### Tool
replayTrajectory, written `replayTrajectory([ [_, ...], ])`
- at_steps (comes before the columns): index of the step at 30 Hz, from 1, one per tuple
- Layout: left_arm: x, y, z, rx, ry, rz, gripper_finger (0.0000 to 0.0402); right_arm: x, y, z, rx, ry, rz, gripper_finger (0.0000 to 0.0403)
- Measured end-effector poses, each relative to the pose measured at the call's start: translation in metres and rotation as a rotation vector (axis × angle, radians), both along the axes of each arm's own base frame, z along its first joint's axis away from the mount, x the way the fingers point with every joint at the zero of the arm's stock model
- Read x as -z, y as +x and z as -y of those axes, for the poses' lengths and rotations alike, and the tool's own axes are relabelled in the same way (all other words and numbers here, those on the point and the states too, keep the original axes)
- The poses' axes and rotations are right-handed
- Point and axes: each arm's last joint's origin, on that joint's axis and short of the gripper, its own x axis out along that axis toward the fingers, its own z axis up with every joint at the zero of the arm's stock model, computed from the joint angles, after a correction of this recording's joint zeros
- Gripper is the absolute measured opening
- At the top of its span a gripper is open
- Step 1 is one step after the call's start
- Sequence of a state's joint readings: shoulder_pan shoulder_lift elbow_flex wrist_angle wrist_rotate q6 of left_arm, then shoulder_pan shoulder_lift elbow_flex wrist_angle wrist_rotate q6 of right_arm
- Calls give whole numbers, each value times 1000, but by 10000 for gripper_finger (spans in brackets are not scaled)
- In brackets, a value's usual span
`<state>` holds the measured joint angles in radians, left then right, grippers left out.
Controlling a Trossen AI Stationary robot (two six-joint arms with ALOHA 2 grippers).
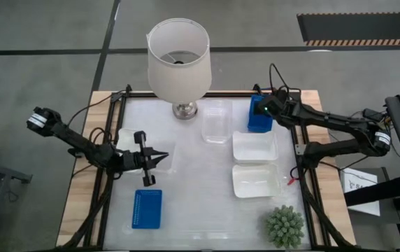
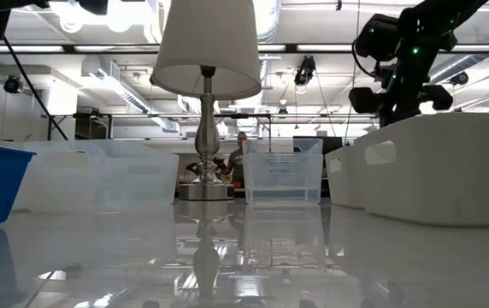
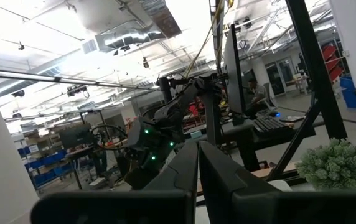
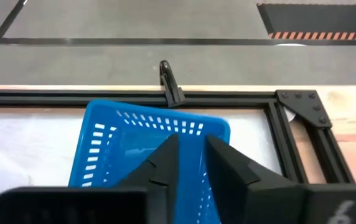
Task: Stack baskets by color
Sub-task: Stack the bottom right blue bin on the blue bin
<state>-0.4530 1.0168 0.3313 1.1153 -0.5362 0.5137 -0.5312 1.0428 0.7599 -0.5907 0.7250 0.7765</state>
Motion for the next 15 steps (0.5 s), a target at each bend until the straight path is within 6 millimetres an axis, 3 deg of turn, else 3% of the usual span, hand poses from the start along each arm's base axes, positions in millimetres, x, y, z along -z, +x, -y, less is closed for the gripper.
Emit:
replayTrajectory([
  [5, 0, 0, 0, 0, 0, 0, 0, 2, 1, 2, -25, 4, -42, 13],
  [15, 0, 0, 0, -1, 1, -4, 0, 24, 9, 19, -10, 45, -144, 9],
])
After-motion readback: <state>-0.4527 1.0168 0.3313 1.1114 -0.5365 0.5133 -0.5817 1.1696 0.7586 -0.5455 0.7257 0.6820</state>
